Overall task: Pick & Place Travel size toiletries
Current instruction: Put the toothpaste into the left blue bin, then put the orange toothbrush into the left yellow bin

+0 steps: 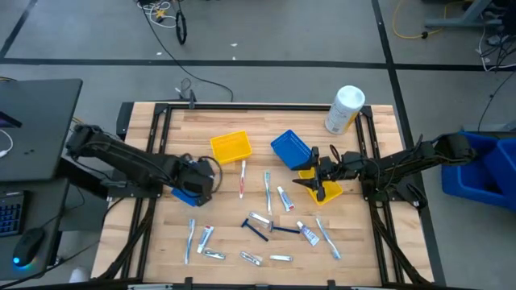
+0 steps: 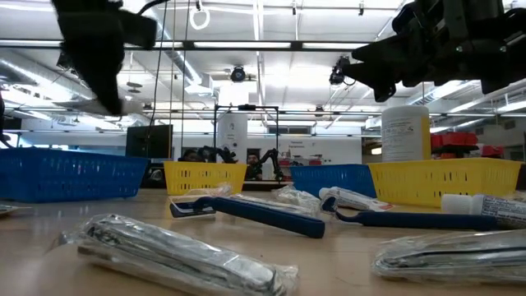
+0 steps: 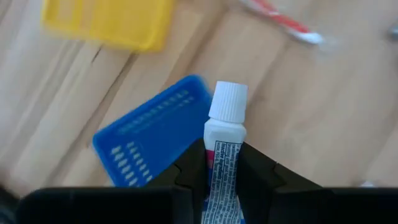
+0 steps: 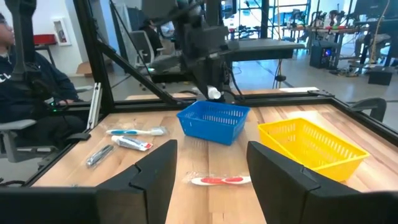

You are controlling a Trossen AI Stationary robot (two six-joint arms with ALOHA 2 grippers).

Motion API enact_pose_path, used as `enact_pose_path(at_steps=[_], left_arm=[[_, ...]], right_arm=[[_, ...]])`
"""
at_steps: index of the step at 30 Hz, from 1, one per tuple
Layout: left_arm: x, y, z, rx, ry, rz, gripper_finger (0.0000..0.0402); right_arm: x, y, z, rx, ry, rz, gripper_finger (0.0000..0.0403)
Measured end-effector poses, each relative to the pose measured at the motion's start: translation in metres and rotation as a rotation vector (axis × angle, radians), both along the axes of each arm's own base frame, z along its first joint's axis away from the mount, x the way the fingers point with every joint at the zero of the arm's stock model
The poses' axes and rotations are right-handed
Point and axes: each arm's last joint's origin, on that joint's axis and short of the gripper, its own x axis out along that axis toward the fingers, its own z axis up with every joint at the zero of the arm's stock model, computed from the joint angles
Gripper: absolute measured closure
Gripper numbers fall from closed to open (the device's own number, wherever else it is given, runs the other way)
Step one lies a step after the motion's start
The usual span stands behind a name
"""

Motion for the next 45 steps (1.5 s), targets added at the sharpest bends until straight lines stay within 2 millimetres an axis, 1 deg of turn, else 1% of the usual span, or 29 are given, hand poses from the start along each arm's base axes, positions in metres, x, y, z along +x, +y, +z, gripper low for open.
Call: enact_pose_path(at_steps=[4, 8, 12, 16, 22, 29, 32, 39, 42, 45], left_arm=[[-0.021, 0.007, -0.025, -0.03, -0.079, 0.146, 0.0325], [-0.035, 0.012, -0.053, -0.059, -0.14, 0.267, 0.0324], [-0.043, 0.015, -0.078, -0.089, -0.17, 0.331, 0.0322], [-0.047, 0.015, -0.092, -0.121, -0.188, 0.357, 0.0322], [-0.048, 0.016, -0.094, -0.112, -0.176, 0.323, 0.0321], [-0.047, 0.014, -0.094, -0.168, -0.153, 0.303, 0.0318], [-0.047, 0.013, -0.094, -0.182, -0.148, 0.299, 0.03], [-0.046, 0.014, -0.092, -0.134, -0.155, 0.27, 0.0233], [-0.042, 0.013, -0.085, -0.116, -0.176, 0.245, 0.0218], [-0.034, 0.011, -0.073, -0.117, -0.211, 0.227, 0.0214]], right_arm=[[0.0, -0.003, 0.001, 0.001, -0.014, -0.013, 0.0196], [0.0, -0.005, 0.001, 0.001, -0.016, -0.023, 0.0194], [0.0, -0.006, 0.001, 0.001, -0.013, -0.031, 0.0198], [0.0, -0.006, 0.002, 0.005, -0.016, -0.031, 0.0201], [0.0, -0.006, 0.001, 0.005, -0.015, -0.031, 0.0195], [0.0, -0.006, 0.001, 0.001, -0.012, -0.031, 0.0189], [0.0, -0.006, 0.001, 0.001, -0.012, -0.031, 0.0187], [0.0, -0.006, 0.001, 0.001, -0.011, -0.031, 0.0193], [0.0, -0.006, 0.001, 0.001, -0.011, -0.031, 0.0195], [0.0, -0.006, 0.001, 0.001, -0.011, -0.031, 0.0196]])
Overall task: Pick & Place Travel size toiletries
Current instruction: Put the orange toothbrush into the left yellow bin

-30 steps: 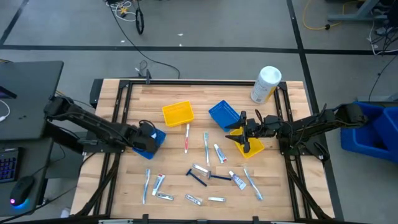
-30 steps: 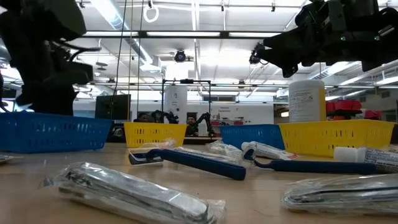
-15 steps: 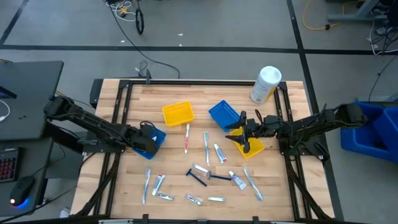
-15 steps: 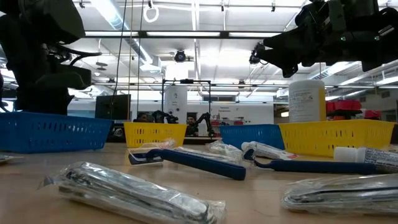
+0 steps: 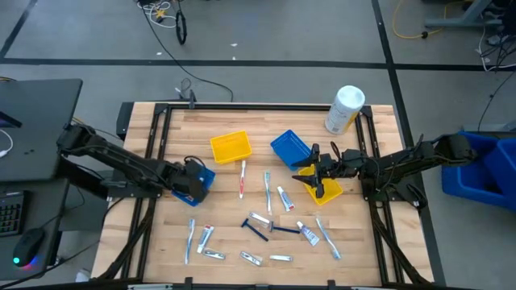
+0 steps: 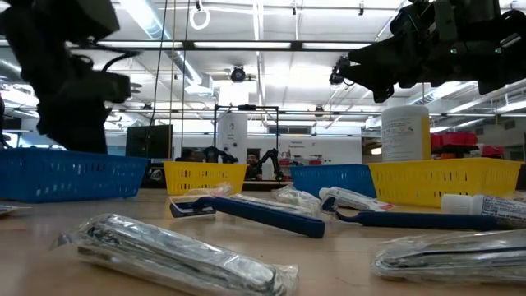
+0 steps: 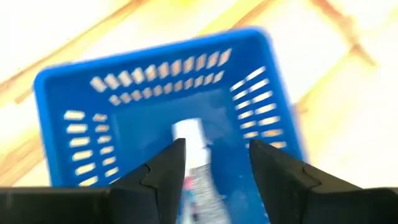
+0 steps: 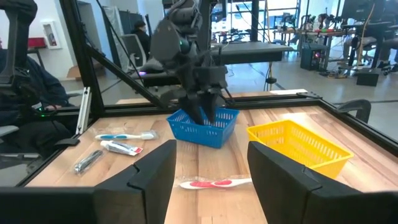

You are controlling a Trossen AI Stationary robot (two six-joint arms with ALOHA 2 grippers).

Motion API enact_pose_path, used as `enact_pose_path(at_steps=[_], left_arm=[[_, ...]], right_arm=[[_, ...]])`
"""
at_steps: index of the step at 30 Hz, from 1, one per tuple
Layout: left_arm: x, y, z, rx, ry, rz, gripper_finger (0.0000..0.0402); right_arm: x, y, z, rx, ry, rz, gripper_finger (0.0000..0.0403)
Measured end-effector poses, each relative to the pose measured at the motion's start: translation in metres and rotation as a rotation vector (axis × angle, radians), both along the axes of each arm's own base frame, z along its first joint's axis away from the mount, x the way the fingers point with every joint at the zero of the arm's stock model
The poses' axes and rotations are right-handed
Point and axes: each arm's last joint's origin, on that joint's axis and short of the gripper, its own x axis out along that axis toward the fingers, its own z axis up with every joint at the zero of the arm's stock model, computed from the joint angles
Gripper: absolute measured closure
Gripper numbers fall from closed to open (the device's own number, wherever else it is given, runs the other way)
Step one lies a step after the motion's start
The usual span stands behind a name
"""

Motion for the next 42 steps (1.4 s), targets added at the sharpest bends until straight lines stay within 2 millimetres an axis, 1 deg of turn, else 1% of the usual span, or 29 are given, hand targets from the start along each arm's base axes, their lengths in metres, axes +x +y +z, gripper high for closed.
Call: enact_pose_path(at_steps=[6, 11, 13, 16, 18, 20, 22, 25, 29, 33, 37, 40, 42], left_arm=[[0.013, -0.005, 0.032, -0.011, -0.054, -0.006, 0.0229], [0.026, -0.01, 0.058, 0.014, -0.189, -0.009, 0.0243], [0.033, -0.011, 0.063, 0.026, -0.25, -0.009, 0.0244], [0.04, -0.012, 0.065, 0.035, -0.305, -0.029, 0.0242], [0.048, -0.013, 0.063, 0.038, -0.329, -0.028, 0.0238], [0.052, -0.013, 0.057, 0.055, -0.304, -0.04, 0.0235], [0.063, -0.014, 0.053, 0.062, -0.331, -0.053, 0.023], [0.077, -0.014, 0.042, 0.087, -0.329, -0.071, 0.022], [0.095, -0.009, 0.026, 0.097, -0.347, -0.029, 0.0206], [0.108, -0.003, 0.006, 0.101, -0.319, -0.001, 0.0197], [0.115, 0.003, -0.015, 0.156, -0.252, 0.026, 0.0195], [0.117, 0.009, -0.026, 0.182, -0.226, 0.086, 0.0195], [0.119, 0.011, -0.031, 0.182, -0.214, 0.094, 0.0195]], right_arm=[[0.0, 0.0, 0.0, 0.0, 0.0, 0.0, 0.0192], [0.0, 0.0, 0.0, 0.0, 0.001, 0.0, 0.0189], [0.0, 0.0, 0.0, 0.0, 0.0, 0.0, 0.019], [0.0, 0.0, 0.0, 0.0, 0.001, 0.0, 0.0193], [0.0, 0.0, -0.001, 0.0, 0.007, 0.0, 0.0196], [0.0, 0.0, -0.001, 0.0, 0.01, 0.0, 0.0198], [0.0, 0.0, -0.003, 0.0, 0.025, 0.0, 0.0199], [0.0, 0.0, -0.005, 0.0, 0.037, 0.0, 0.0198], [0.001, 0.0, -0.006, 0.0, 0.037, 0.001, 0.0195], [0.002, 0.0, -0.006, -0.001, 0.036, -0.003, 0.0191], [0.002, -0.001, -0.006, -0.001, 0.028, -0.012, 0.0185], [0.002, -0.001, -0.007, -0.001, 0.039, -0.013, 0.0181], [0.002, -0.001, -0.007, -0.001, 0.042, -0.013, 0.0178]])
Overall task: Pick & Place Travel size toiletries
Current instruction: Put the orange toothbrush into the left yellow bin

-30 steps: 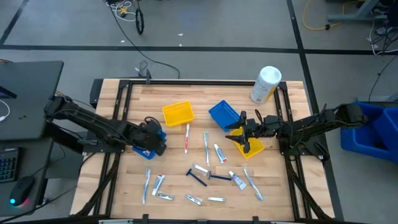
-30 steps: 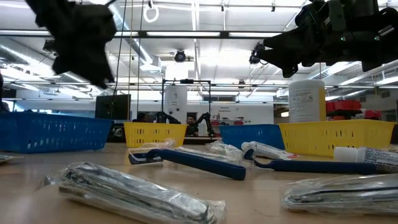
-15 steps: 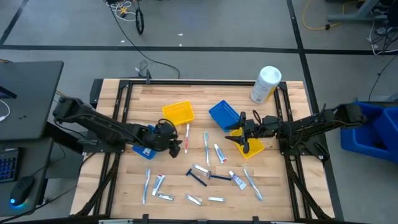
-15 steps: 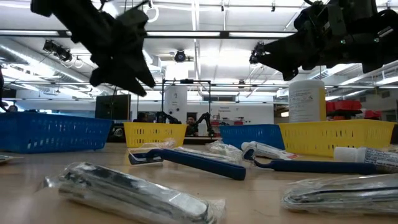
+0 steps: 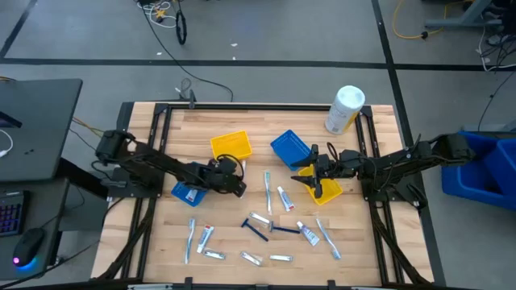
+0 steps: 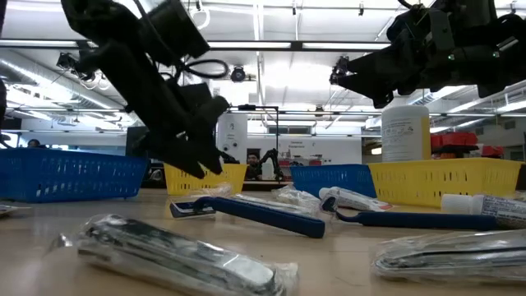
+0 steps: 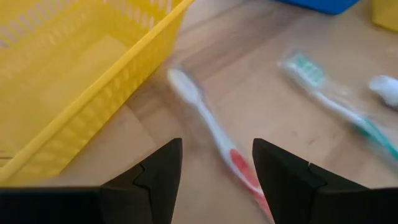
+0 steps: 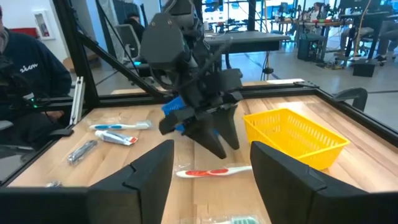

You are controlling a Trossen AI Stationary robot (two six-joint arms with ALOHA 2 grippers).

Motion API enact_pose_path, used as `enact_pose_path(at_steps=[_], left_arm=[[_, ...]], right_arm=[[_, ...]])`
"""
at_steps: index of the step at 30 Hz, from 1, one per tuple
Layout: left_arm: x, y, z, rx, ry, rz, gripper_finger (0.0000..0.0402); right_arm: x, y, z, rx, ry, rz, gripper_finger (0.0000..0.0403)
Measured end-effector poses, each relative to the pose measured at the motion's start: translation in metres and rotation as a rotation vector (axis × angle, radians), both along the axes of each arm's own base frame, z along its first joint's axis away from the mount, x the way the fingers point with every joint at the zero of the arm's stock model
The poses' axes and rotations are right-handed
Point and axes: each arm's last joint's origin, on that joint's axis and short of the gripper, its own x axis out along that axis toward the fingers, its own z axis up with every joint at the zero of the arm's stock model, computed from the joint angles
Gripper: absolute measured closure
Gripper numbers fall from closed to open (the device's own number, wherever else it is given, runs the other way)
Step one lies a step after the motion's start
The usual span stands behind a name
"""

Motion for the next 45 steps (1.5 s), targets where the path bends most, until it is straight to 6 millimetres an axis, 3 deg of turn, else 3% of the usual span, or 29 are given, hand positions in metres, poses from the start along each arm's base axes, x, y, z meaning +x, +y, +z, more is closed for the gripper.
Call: enact_pose_path(at_steps=[7, 12, 19, 25, 30, 34, 40, 45], left_arm=[[0.014, 0.003, -0.012, 0.031, -0.06, -0.001, 0.0195], [0.012, 0.004, -0.013, 0.019, -0.049, 0.017, 0.0197], [0.02, 0.002, 0.007, -0.008, -0.029, -0.018, 0.0207], [0.038, 0.0, 0.042, 0.004, 0.09, -0.064, 0.0208], [0.048, 0.006, 0.058, -0.047, 0.035, -0.027, 0.0208], [0.05, 0.014, 0.046, -0.032, 0.089, -0.011, 0.0208], [0.057, 0.019, 0.011, -0.029, 0.217, -0.049, 0.0208], [0.059, 0.02, 0.012, -0.028, 0.196, 0.001, 0.0208]], right_arm=[[0.0, 0.0, -0.001, 0.0, 0.006, -0.001, 0.0171], [0.0, 0.0, -0.001, 0.0, 0.012, 0.0, 0.0168], [0.0, 0.0, -0.001, 0.0, 0.01, 0.0, 0.0164], [0.0, 0.0, -0.001, 0.0, 0.011, 0.0, 0.0159], [0.0, 0.0, -0.001, 0.0, 0.012, -0.001, 0.0155], [0.0, 0.0, -0.001, 0.0, 0.012, 0.0, 0.0157], [0.0, 0.0, -0.002, 0.0, 0.018, 0.0, 0.0169], [0.0, 0.0, -0.003, 0.0, 0.029, 0.0, 0.0176]])
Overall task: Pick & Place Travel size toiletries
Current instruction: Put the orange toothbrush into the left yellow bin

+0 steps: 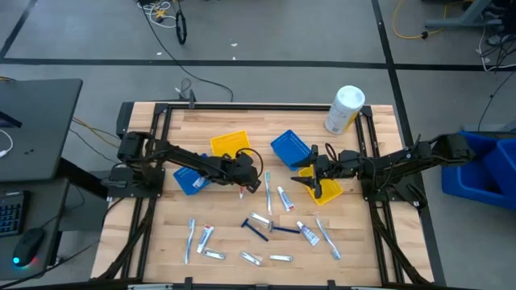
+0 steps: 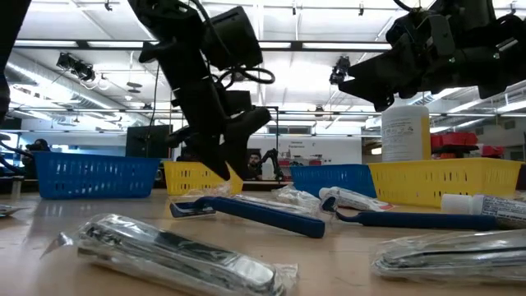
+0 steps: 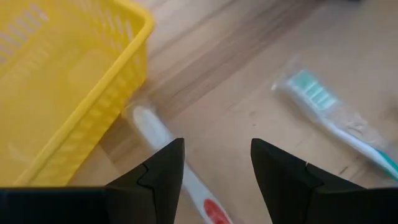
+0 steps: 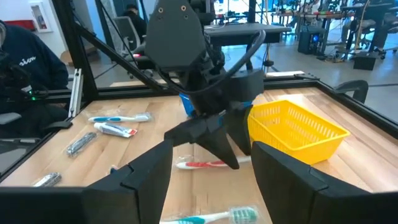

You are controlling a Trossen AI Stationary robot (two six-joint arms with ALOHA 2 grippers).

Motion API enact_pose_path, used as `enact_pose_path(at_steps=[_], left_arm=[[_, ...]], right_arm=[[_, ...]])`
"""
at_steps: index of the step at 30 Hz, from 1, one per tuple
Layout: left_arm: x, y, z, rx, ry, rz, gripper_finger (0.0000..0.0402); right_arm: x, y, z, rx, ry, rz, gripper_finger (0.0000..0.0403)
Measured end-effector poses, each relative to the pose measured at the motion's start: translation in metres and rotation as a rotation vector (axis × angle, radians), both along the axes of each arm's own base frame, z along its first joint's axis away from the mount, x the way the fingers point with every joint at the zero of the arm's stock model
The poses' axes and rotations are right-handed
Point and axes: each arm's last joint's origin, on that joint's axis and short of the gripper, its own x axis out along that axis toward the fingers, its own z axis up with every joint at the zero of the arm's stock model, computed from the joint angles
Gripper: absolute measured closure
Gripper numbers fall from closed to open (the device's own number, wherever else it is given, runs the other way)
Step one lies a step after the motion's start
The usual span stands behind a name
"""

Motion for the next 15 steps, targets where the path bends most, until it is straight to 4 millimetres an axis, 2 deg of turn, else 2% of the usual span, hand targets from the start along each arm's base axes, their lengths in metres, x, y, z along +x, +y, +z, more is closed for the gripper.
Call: enact_pose_path(at_steps=[15], left_arm=[[-0.0082, 0.0008, -0.0041, -0.032, 0.062, 0.06, 0.0208]], right_arm=[[0.0, 0.0, 0.0001, 0.0, -0.001, 0.0, 0.0156]])
